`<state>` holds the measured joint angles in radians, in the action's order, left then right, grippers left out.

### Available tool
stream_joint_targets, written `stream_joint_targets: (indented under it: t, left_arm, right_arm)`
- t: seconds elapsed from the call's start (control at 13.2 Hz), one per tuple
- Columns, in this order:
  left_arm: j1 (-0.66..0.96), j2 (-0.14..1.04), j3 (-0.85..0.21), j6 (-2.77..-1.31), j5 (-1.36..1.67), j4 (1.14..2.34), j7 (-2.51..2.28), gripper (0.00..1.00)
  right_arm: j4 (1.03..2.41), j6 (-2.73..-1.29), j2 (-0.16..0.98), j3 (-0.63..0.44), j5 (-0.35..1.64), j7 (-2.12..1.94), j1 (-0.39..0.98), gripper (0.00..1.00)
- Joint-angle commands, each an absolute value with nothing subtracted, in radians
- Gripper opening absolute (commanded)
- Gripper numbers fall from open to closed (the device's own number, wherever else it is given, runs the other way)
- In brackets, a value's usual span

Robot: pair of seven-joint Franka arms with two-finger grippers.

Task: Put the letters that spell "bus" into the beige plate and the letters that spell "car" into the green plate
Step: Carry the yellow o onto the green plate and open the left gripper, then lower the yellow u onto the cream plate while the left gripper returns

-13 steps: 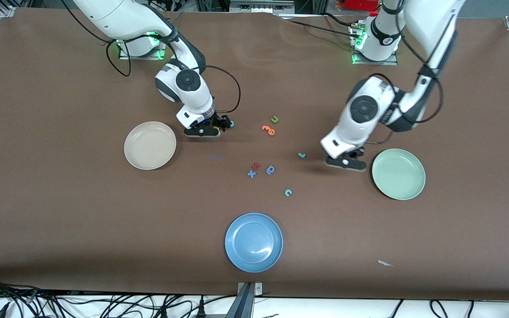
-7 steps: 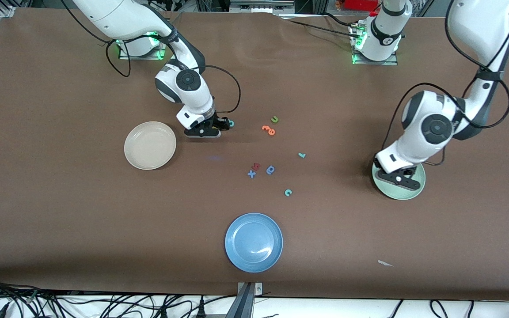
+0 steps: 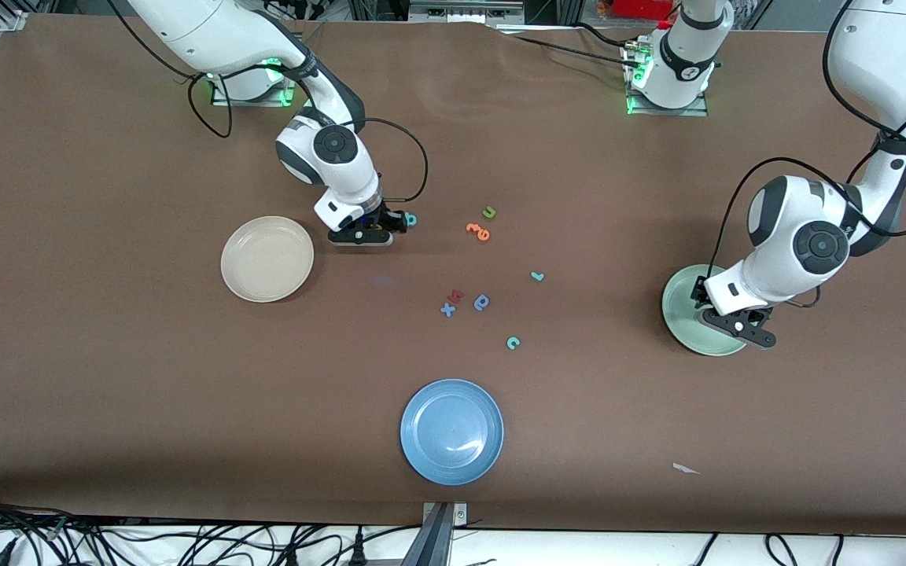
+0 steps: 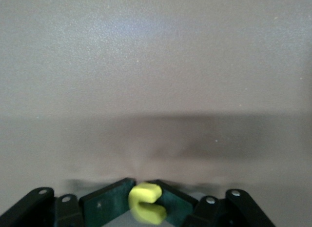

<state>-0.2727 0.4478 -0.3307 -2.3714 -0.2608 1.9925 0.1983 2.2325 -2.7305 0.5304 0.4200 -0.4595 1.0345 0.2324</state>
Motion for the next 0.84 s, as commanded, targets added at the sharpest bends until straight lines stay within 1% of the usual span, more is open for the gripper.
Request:
stream_joint_targets:
  t: [0.0, 0.15, 0.23, 0.38, 0.53, 0.76]
  left_arm:
    - [-0.258, 0.448, -0.385, -2.353, -0.166, 1.974, 0.105, 1.00]
    - [-0.232, 0.451, -0.460, -2.353, -0.130, 1.974, -0.079, 1.00]
    - [-0.203, 0.451, -0.481, -2.353, -0.129, 1.974, -0.165, 1.00]
    - [-0.122, 0.453, -0.500, -2.358, -0.129, 1.974, -0.361, 1.00]
    - [-0.028, 0.463, -0.499, -2.371, -0.133, 1.948, -0.515, 1.00]
    - [0.069, 0.529, -0.488, -2.373, -0.144, 1.910, -0.650, 1.00]
  right_arm:
    - [2.221, -2.729, 0.529, 0.411, -0.489, 1.046, 0.235, 0.17]
    - [2.221, -2.729, 0.526, 0.411, -0.489, 1.052, 0.235, 0.17]
    - [2.221, -2.729, 0.525, 0.411, -0.489, 1.051, 0.235, 0.14]
    - [2.221, -2.727, 0.509, 0.411, -0.489, 1.045, 0.233, 0.00]
    - [2.229, -2.720, 0.480, 0.411, -0.489, 1.035, 0.229, 0.00]
    - [2.229, -2.669, 0.450, 0.411, -0.492, 1.025, 0.212, 0.00]
